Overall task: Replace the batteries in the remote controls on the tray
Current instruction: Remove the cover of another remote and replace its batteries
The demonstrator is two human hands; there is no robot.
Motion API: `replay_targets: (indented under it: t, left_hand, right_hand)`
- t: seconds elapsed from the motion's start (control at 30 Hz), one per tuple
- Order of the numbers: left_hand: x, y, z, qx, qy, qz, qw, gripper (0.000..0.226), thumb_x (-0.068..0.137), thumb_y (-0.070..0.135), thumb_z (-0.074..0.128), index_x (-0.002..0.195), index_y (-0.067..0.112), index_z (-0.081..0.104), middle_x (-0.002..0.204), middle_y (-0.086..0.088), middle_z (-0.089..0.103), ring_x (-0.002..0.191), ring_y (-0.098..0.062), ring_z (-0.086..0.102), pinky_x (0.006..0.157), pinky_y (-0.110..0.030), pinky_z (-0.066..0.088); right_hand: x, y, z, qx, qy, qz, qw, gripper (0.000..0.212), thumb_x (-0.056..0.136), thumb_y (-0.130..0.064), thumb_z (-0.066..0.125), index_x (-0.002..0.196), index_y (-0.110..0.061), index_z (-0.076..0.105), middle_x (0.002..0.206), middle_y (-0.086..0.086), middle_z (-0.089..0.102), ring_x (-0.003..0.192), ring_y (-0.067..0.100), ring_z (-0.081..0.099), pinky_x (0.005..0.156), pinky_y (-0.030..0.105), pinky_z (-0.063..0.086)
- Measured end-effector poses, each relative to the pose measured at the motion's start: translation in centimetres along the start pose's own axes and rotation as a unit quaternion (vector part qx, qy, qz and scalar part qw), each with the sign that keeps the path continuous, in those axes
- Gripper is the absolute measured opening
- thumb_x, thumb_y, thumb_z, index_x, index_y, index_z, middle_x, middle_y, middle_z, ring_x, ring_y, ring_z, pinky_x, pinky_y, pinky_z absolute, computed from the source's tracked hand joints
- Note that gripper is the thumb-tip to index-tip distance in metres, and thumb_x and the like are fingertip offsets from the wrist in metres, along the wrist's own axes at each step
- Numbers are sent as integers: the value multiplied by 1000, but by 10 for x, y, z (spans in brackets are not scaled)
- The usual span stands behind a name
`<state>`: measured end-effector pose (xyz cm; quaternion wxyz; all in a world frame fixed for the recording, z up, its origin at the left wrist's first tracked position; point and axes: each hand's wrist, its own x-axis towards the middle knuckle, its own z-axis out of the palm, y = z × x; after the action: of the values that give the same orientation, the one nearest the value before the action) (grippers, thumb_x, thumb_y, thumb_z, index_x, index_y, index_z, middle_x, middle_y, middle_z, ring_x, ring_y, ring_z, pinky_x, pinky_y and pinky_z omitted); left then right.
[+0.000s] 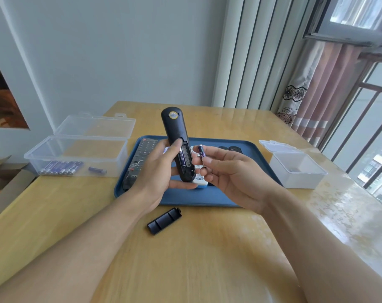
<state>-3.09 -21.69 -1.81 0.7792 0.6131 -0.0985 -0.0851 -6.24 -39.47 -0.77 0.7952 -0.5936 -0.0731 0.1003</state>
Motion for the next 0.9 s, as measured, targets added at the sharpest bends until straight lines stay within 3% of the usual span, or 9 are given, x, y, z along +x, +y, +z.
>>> replay_targets:
  t: [0.17,0.3,0.4,0.53,0.67,0.8,0.9]
  left_hand:
    - [1,-1,2,-6,13,4,1000,24,109,29,42,122,14,56,113,-12,74,91,-32,76,68,-56,62]
    - [2,-4,2,33,16,30,999,22,108,26,46,120,9,53,99,-4,76,85,-22,77,68,-47,64]
    - [3,-4,2,16,5,32,999,19,107,21,50,119,7,51,93,-2,77,85,-24,77,70,-43,64]
    - [4,-5,2,-9,-15,31,999,11,104,8,53,115,8,53,106,-14,75,94,-31,75,75,-41,63]
    - [3,-8,2,1,-21,47,999,20,101,1,56,119,6,52,107,-12,76,95,-30,76,77,-41,63]
    - [5,-9,1,3,-7,54,999,28,98,-1,60,124,0,50,114,-17,73,96,-31,75,76,-40,63]
    - [6,-8,0,-2,-7,54,999,24,100,0,57,123,3,51,112,-13,75,98,-29,75,77,-40,63]
  right_hand:
    - [2,6,-2,-140,90,-60,984,18,98,-9,62,114,-5,68,99,8,76,79,14,64,78,30,50]
    - [0,9,4,-236,134,-92,958,14,99,-16,63,107,-14,73,87,-4,74,74,8,61,78,29,52]
    - [0,12,10,-305,178,-135,926,13,98,-21,65,105,-20,76,88,-11,77,81,4,69,81,25,55]
    - [0,14,14,-353,243,-186,884,4,93,-25,72,95,-23,75,78,-9,75,72,6,69,68,21,54]
    - [-1,16,15,-368,246,-215,871,7,85,-26,80,86,-21,76,72,-9,74,68,7,70,66,20,55]
    - [-1,17,13,-364,233,-235,871,15,80,-20,84,95,-23,81,79,-11,76,73,6,71,72,20,58]
    - [1,17,11,-420,206,-256,846,24,83,-13,81,105,-22,80,77,-9,73,72,6,65,67,15,51]
